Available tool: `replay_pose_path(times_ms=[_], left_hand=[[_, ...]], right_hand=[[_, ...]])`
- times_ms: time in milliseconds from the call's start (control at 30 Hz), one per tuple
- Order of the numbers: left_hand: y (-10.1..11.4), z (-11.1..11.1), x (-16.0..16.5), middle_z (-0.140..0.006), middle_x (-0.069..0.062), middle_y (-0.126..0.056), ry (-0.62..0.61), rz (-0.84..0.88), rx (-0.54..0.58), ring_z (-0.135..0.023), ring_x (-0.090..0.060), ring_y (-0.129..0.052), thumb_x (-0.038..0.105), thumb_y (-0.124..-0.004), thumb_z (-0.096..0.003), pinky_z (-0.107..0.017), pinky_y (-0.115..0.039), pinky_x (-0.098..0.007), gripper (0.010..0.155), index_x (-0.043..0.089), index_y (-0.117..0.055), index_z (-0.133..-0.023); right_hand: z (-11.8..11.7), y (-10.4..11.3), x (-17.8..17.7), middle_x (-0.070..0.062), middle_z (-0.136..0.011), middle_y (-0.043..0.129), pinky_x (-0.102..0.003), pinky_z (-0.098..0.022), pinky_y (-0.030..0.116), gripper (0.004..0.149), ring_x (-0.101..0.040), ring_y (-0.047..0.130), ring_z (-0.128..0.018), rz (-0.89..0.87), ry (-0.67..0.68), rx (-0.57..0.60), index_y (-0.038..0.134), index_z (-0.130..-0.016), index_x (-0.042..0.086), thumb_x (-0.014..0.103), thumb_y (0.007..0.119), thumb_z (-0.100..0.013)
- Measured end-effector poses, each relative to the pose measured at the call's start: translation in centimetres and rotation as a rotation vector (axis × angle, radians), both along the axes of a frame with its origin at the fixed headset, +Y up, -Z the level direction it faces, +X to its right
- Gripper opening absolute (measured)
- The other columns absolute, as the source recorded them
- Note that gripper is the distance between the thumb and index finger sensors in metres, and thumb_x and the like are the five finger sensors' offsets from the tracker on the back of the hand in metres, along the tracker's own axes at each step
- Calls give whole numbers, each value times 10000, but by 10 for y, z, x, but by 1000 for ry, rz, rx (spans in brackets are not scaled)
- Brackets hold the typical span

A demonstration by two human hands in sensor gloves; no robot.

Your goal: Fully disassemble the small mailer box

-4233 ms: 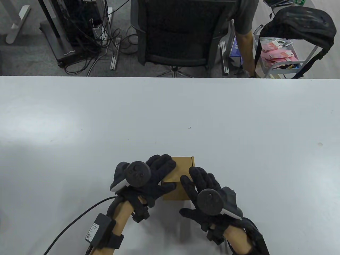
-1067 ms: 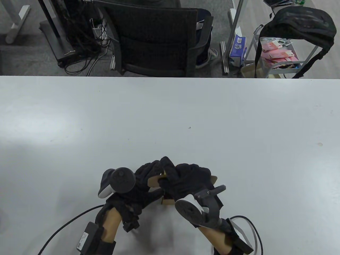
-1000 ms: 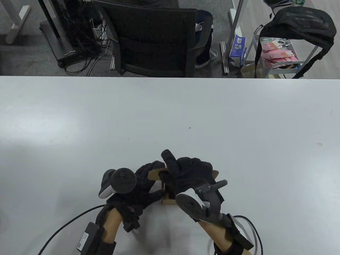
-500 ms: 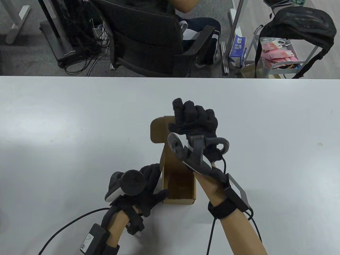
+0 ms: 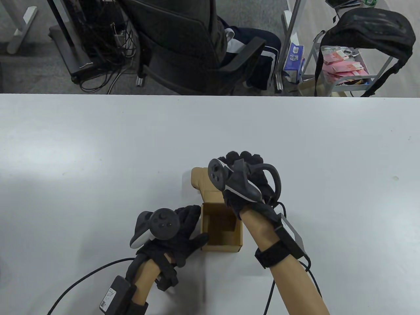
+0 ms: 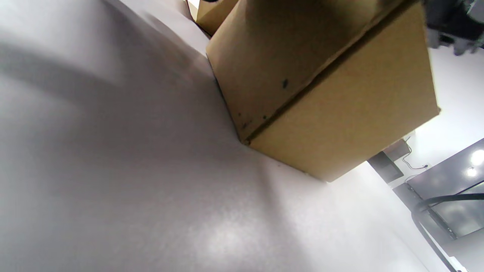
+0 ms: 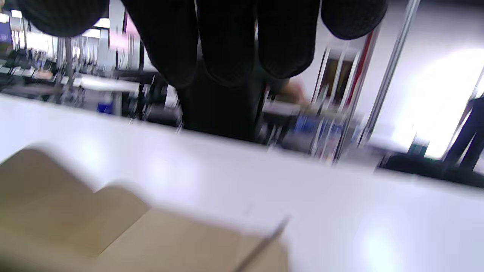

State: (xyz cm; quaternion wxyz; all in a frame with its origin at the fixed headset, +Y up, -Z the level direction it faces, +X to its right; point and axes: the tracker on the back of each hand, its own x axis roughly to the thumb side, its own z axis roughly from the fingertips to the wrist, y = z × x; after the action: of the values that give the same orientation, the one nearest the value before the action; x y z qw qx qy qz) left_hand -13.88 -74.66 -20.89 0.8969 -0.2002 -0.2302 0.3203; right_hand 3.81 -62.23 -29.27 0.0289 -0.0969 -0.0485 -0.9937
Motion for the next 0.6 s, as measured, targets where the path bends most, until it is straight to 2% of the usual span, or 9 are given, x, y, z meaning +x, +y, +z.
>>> replay_pose_path(times_ms=[67, 133, 333, 600], left_hand=[[0, 0, 0, -1150, -160, -286, 1, -3, 2, -1060, -462, -255, 731, -567, -431, -754, -302, -647, 943, 138, -254, -1094], [0, 0, 0, -1149, -162, -303, 2, -1, 0, -1060, -465, -266, 725, -565, -433, -752, -309, -648, 933, 136, -273, -1095], [0, 0, 1, -1147, -168, -334, 4, 2, -12, -1053, -468, -306, 718, -556, -435, -750, -317, -651, 920, 129, -306, -1096], [2, 1, 3, -1145, -171, -352, 13, -35, 18, -1054, -470, -313, 723, -536, -429, -748, -325, -653, 927, 111, -313, -1090]], right_hand=[[1, -14, -7, -13, -1007, 700, -583, -690, 495, 597, -362, 663, -903, -12, 7, -129, 781, -858, 312, 601, 642, -355], [2, -26, -15, -14, -1011, 699, -580, -682, 508, 600, -361, 661, -911, -4, 19, -188, 781, -858, 307, 600, 637, -354], [6, -48, -30, -15, -1007, 711, -581, -671, 528, 619, -363, 681, -905, 12, 48, -284, 745, -877, 285, 595, 628, -355], [10, -53, -29, -27, -1028, 677, -579, -665, 535, 612, -369, 671, -910, -20, 36, -320, 659, -917, 340, 584, 594, -359]])
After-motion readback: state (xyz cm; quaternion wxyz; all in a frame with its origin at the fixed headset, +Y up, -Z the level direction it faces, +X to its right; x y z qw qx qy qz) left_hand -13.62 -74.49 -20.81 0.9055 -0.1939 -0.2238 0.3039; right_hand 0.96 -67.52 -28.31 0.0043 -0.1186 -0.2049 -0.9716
